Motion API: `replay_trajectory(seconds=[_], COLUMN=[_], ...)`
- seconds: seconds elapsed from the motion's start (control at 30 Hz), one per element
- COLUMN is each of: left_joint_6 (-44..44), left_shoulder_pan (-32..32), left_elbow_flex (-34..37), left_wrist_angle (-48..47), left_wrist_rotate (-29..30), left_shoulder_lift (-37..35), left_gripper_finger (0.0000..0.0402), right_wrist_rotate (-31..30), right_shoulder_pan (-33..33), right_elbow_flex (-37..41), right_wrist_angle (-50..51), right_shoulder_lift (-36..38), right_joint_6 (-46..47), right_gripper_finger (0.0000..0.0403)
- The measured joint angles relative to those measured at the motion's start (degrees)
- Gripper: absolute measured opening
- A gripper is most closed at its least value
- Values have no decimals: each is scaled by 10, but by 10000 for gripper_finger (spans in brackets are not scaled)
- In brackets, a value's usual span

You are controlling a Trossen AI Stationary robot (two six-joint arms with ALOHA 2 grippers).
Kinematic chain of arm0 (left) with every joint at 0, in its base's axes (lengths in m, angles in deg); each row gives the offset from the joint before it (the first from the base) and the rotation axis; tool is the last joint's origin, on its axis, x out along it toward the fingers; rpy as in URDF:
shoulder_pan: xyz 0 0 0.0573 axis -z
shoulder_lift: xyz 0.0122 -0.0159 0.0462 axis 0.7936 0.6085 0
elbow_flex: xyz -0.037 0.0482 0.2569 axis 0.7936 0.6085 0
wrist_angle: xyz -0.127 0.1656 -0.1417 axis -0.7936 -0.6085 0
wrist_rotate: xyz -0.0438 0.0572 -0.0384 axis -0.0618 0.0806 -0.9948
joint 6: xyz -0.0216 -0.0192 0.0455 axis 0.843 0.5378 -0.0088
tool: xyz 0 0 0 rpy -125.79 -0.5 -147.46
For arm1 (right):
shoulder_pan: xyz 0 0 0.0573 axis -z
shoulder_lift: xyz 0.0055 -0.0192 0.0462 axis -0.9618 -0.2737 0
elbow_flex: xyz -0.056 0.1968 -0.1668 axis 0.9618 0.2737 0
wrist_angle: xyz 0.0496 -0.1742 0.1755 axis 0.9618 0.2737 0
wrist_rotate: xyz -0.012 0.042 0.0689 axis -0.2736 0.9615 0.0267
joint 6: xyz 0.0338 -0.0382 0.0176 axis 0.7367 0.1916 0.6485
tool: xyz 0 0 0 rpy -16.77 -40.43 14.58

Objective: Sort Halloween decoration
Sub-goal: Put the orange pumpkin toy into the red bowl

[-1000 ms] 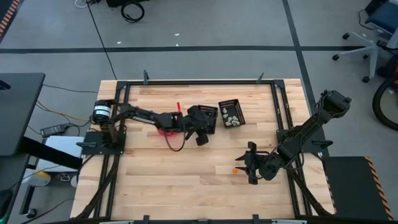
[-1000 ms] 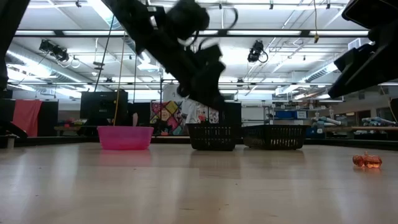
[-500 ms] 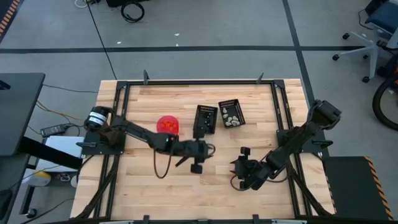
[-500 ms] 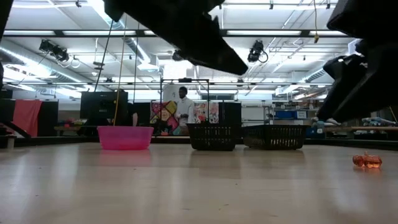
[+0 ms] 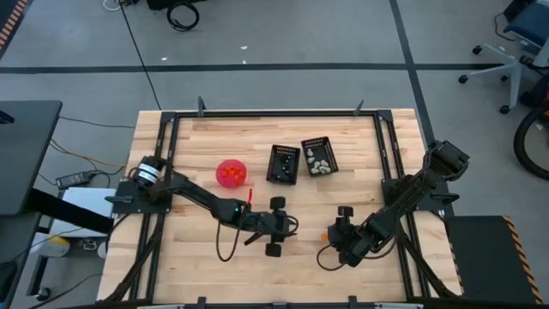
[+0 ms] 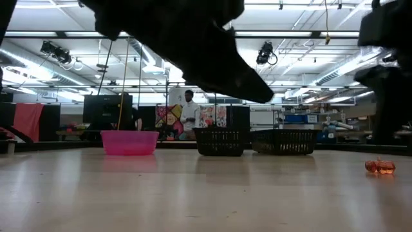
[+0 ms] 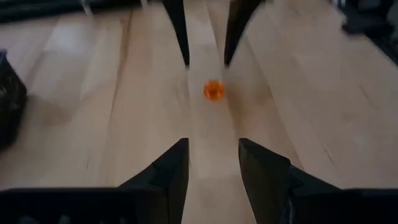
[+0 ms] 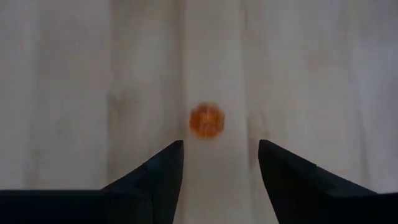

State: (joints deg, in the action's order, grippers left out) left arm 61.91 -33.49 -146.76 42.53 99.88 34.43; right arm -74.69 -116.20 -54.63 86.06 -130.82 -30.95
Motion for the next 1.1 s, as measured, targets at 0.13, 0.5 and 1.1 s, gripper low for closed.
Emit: replay_trajectory(seconds=[0.13, 0.5, 1.1], left_joint_6=[2, 5, -91], left_shoulder_pan=[-9, -25, -33], left_elbow_flex=[0, -51, -78], left_wrist_angle=[72, 16, -148], left_wrist_rotate=[0, -48, -51], left_shoulder_lift=[28, 33, 34], left_gripper_finger=[144, 144, 144], right_wrist_rotate=[8, 3, -54], right_shoulder_pan=[1, 35, 29], right_elbow_flex=[0, 29, -53], right_wrist_angle=[17, -114, 19], right_shoulder_lift=[-9, -53, -18], right_joint_6=[30, -29, -8], right_gripper_finger=[208, 207, 193])
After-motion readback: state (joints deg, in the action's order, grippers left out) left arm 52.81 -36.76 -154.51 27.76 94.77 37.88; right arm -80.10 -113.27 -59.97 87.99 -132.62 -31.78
